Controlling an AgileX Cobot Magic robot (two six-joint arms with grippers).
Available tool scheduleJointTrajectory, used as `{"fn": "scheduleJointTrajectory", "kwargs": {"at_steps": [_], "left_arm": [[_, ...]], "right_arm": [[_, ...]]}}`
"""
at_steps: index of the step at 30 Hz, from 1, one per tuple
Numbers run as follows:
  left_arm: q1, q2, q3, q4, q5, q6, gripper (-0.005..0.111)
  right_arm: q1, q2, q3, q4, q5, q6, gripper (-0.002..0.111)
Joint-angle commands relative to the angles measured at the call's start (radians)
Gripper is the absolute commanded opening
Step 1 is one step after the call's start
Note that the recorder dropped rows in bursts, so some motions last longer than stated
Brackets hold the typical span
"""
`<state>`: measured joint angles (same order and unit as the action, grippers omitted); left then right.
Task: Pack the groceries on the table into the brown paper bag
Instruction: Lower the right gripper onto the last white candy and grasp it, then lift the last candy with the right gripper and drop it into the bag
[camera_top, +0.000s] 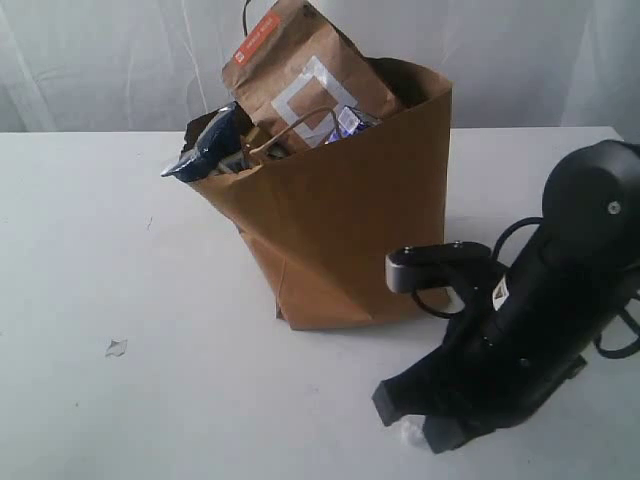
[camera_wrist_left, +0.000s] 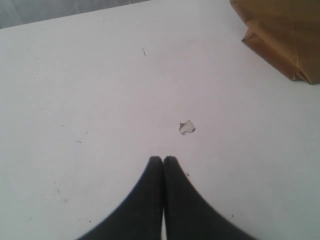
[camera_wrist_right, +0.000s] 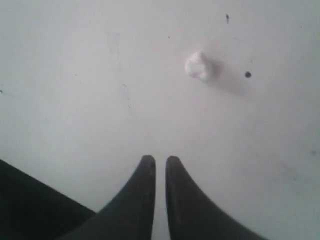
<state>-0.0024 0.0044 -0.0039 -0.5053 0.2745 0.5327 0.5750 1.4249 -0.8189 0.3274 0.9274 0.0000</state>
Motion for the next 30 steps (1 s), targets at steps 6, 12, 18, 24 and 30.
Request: {"fn": "scheduleJointTrajectory", "kwargs": {"at_steps": [6,12,18,24,30], "left_arm": [[0.001,-0.004,0.004,-0.009,-0.004,-0.003,0.0],[0.001,-0.004,0.004,-0.009,-0.004,-0.003,0.0],[0.001,-0.004,0.004,-0.009,-0.004,-0.003,0.0],[0.001,-0.004,0.004,-0.009,-0.004,-0.003,0.0],[0.001,-0.004,0.004,-0.009,-0.004,-0.003,0.0]], "right_arm": [[-0.005,0.149,0.003,0.036,-0.183,-0.103,0.044],[-0.005,0.217,0.003,0.036,-0.266,-0.105,0.044],[-0.005,0.28,0.003,0.028,-0.296,-0.135,0.039],[-0.005,0.293,0.003,0.028,-0.266,-0.135,0.02],[-0.005,0.29,-0.006,0.065,-0.221,-0.132,0.005]]}}
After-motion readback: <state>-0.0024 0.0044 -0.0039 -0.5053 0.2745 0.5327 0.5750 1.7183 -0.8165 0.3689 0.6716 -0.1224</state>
